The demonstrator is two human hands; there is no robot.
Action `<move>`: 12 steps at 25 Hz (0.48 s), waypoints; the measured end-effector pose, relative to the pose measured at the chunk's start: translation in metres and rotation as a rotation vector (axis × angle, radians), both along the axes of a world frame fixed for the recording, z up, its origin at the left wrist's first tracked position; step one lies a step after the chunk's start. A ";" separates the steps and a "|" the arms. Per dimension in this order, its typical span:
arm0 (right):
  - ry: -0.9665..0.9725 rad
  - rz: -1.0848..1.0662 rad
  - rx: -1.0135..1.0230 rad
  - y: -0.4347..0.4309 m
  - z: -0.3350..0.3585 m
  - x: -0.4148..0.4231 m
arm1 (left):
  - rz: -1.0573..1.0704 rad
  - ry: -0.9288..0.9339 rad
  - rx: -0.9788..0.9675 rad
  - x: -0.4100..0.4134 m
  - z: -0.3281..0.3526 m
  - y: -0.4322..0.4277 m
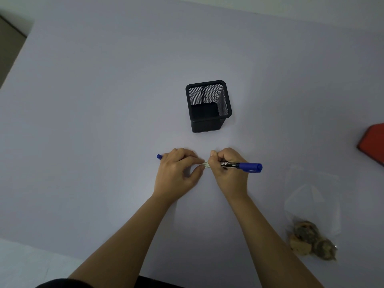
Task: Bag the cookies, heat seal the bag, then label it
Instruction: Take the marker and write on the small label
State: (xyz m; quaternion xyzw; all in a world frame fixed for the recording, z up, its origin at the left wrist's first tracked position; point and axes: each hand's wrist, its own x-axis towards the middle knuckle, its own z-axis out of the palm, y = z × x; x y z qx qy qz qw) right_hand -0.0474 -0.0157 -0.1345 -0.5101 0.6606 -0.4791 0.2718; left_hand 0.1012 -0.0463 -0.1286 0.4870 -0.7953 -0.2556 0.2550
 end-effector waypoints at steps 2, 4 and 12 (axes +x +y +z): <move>0.007 0.006 -0.001 0.000 -0.001 -0.001 | 0.002 -0.004 0.003 0.000 0.000 0.000; 0.002 0.003 0.014 0.000 -0.001 -0.001 | 0.002 -0.010 0.006 0.000 0.001 0.001; 0.032 0.028 0.001 0.001 0.001 0.000 | -0.004 -0.027 0.019 0.001 0.001 0.000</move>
